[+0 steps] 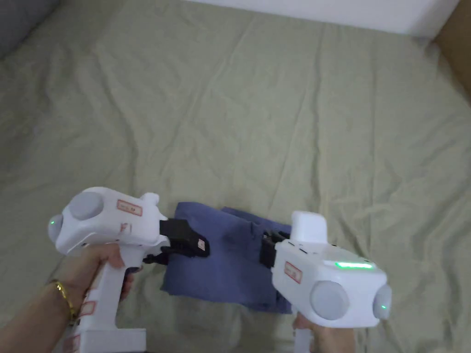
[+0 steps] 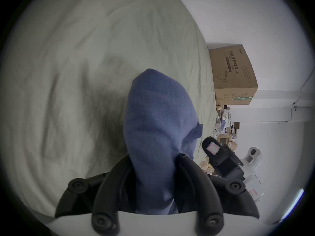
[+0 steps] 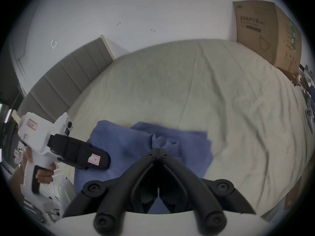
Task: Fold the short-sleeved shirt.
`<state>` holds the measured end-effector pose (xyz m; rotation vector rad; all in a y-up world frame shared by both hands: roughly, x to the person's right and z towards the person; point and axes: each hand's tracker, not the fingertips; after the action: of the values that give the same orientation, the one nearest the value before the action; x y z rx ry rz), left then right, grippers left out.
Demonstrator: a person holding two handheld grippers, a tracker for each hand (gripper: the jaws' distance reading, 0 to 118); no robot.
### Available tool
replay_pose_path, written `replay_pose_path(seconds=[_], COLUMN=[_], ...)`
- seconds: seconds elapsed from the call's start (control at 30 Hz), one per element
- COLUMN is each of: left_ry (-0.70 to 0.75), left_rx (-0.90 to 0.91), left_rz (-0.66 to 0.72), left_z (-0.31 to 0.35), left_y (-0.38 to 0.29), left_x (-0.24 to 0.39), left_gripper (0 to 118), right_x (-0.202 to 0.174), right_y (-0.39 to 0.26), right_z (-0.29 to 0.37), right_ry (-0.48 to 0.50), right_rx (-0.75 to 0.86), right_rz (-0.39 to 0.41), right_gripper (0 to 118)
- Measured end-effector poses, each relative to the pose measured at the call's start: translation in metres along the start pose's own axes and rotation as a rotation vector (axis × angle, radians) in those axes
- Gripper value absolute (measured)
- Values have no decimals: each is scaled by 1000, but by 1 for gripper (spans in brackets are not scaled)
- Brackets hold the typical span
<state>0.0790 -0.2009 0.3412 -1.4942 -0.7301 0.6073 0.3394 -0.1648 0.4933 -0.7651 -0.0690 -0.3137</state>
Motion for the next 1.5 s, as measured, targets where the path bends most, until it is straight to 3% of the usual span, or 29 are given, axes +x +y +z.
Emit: replay_pose_path(seconds=[0.13,0.4,0.63,0.77,0.83,0.93,1.07,1.17,1.3,1.4,1.5], left_ry=[115,513,839,933,1007,1079,913,787,647,503,456], left_rx=[26,122,166,274,395,608,948,1104,1238,1251,1237], left_rz=[-134,-97,-88,-88,-166,-377,-575,-682,-802,-811,-822], left_z=[53,181,192,189,190,194,201,193,165,144,116], left_y=[14,68,90,84,73,52,8,-22,-58,-78,-88], left_x=[3,-56,-76,-66,-45,2,80,131,177,192,193], left_gripper=[27,27,42,42,34,5,0,0,0,0,0], right_x=[7,8,1,-2,1,7,12,17,36,52,59], right_y=[15,27,25,24,28,39,62,80,98,103,100], right_z=[45,92,91,97,102,114,146,170,199,211,219], right_ry=[15,-5,-10,-11,-11,-26,-73,-126,-203,-253,-278], right_rx=[85,179,174,177,179,213,334,430,544,600,622], right_rz=[56,24,51,59,72,106,154,171,198,211,191], right_gripper=[0,0,0,0,0,0,0,0,0,0,0])
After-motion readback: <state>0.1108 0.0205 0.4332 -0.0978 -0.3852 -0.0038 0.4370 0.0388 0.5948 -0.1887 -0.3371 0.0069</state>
